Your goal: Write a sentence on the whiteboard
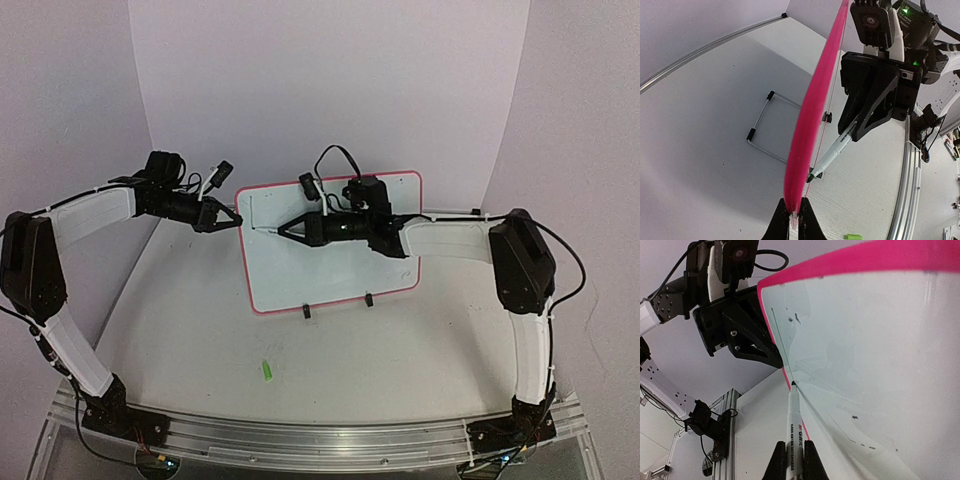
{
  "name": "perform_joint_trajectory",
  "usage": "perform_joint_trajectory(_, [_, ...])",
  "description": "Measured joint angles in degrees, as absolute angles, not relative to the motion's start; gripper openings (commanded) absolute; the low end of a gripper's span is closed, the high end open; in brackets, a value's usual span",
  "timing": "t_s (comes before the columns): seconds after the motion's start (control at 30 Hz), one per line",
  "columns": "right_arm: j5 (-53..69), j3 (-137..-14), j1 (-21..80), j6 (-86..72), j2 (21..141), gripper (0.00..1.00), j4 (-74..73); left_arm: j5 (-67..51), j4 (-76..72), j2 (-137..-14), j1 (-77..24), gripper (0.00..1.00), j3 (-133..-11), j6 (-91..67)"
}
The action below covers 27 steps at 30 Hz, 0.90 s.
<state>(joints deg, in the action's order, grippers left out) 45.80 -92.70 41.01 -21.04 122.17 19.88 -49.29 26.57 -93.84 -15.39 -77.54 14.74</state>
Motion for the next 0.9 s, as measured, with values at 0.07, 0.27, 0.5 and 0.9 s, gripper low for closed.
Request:
perform_joint_trajectory(0.07, [45.63,-91.4,41.06,-21.05,122.07,0.0,20.48,-49.21,26.56,-93.84,-15.36,0.0,-77.54,14.71])
perform_joint_trajectory(0.27, [44.44,-86.56,41.17,-21.14,120.64,0.0,22.22,-49.06,26.56,-93.84,-15.35,0.0,-77.54,14.55])
perform_joint_trajectory(0.5, [42.78,-84.36,40.96,-21.59,118.74,0.0,23.69,-49.1,26.55,-93.84,-15.35,0.0,-77.54,14.55])
perform_joint_trajectory(0.9, [44.97,-83.19,40.04,-22.86,118.11,0.0,26.32,-49.37,26.66,-93.84,-15.35,0.0,-77.54,14.57])
